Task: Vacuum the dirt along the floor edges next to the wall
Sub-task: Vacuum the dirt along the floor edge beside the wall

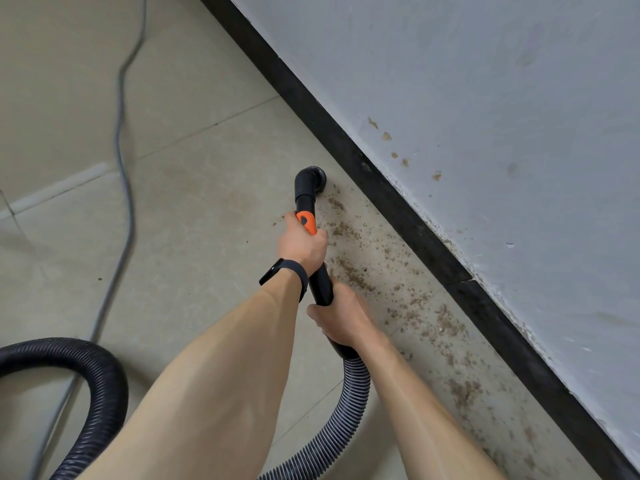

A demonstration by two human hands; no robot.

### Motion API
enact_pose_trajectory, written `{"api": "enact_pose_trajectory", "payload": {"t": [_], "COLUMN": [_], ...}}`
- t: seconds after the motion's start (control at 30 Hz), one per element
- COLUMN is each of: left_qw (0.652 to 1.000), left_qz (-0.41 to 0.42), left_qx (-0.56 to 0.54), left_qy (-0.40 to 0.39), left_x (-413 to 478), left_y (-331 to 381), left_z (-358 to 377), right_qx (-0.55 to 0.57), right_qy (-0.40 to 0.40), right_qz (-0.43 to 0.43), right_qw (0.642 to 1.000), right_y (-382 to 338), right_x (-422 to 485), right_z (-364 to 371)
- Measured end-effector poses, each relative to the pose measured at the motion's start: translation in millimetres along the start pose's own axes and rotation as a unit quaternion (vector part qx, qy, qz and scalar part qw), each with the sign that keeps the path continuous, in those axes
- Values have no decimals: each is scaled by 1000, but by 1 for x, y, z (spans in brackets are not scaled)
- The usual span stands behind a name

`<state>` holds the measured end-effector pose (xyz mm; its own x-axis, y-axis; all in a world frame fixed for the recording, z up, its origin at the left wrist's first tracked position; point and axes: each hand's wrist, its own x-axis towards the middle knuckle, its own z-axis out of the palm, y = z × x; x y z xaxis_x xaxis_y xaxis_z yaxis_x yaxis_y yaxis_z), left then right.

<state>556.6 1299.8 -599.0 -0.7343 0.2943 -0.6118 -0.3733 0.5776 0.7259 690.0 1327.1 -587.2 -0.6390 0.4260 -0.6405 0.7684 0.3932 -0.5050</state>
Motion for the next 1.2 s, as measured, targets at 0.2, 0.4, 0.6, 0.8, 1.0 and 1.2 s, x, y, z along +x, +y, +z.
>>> {"api": "enact_pose_trajectory", "payload": {"t": [0.2,0.4,0.6,0.8,1.0,1.2], "left_qw": [1000,999,998,997,999,997], "left_qz": [9,30,46,42,-6,-51], "left_qx": [17,34,32,35,-4,-50], "left_qy": [-7,-14,-29,-53,-44,11], "left_x": [4,9,13,13,10,2], "left_y": [4,9,11,7,0,-28], "left_z": [11,25,41,33,-20,-78], "right_qx": [8,15,-2,-40,-91,-123], "right_qy": [2,15,43,71,28,-31], "right_qz": [13,26,43,50,1,-53], "right_qw": [1000,999,998,995,995,991], "right_y": [6,15,23,13,-20,-54], "right_x": [3,7,7,0,1,-11], "right_z": [-7,-14,-21,-17,-4,26]}}
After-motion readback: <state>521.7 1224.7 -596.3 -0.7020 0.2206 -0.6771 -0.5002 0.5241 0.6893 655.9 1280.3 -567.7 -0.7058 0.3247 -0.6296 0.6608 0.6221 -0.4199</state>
